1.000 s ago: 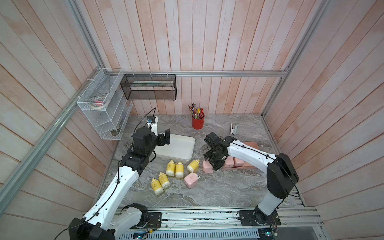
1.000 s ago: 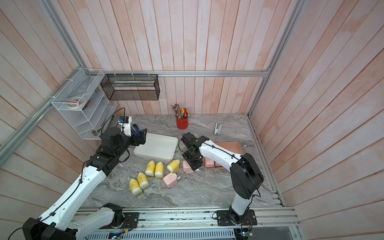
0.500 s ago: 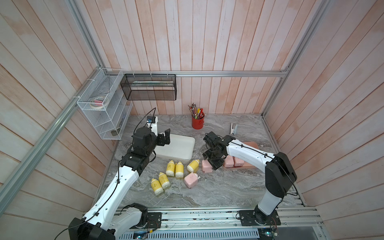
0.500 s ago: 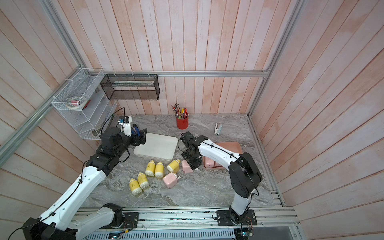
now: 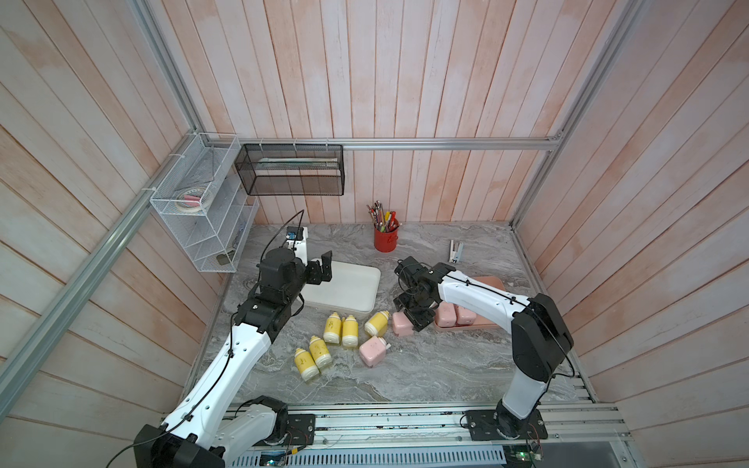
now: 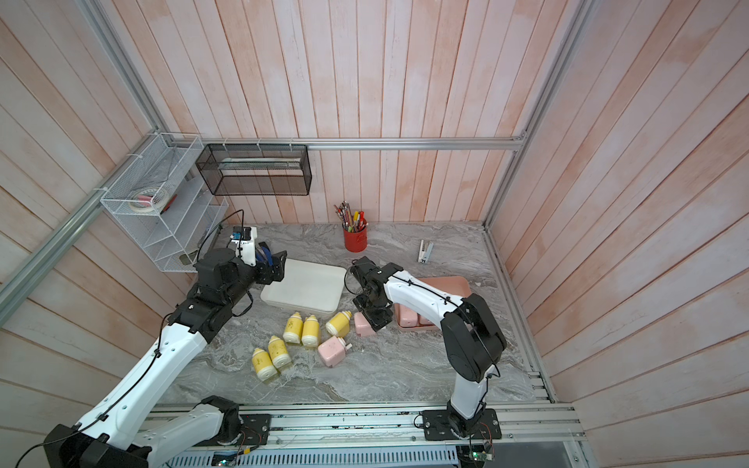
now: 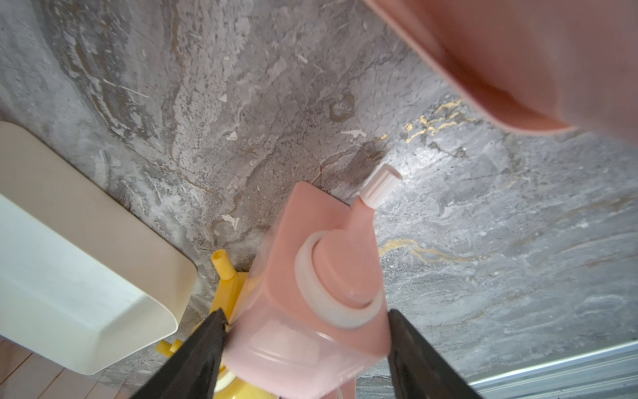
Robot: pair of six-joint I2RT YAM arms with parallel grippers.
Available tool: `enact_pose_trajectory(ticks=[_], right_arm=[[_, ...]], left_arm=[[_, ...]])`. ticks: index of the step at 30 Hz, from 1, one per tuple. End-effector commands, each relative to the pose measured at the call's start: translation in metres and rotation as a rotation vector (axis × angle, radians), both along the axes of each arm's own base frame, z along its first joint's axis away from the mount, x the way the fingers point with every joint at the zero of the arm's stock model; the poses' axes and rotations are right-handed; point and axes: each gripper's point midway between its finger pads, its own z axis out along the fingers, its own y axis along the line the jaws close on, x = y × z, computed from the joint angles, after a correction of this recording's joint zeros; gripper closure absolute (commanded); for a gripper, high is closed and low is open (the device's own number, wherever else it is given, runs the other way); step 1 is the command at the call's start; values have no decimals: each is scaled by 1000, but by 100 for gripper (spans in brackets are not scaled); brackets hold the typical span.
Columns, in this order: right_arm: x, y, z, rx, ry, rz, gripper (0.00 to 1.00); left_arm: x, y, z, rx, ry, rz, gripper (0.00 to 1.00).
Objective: Place the pencil sharpeners by color into the storage box
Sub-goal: Pick up the pencil sharpener from the center of the board.
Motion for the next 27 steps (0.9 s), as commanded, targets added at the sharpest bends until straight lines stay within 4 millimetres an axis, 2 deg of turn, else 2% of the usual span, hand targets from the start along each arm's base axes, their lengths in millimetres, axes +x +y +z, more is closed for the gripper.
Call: enact_pose_trajectory(ticks=[1, 5, 15, 21, 27], right_arm=[[-2, 0, -9, -21, 16, -4, 30], [-4, -3, -13, -32, 19, 16, 37], [-8, -17, -15, -99, 27, 133, 37], [3, -24, 0, -178, -10, 236, 33], [14, -21, 14, -235, -34, 347, 30]], left_arm=[[1, 0, -1, 16, -9, 3, 0], [1, 0, -2, 16, -8, 1, 1], [1, -1, -2, 14, -7, -3, 0], [1, -1, -1, 14, -9, -5, 0], [1, -2, -1, 12, -8, -6, 0]])
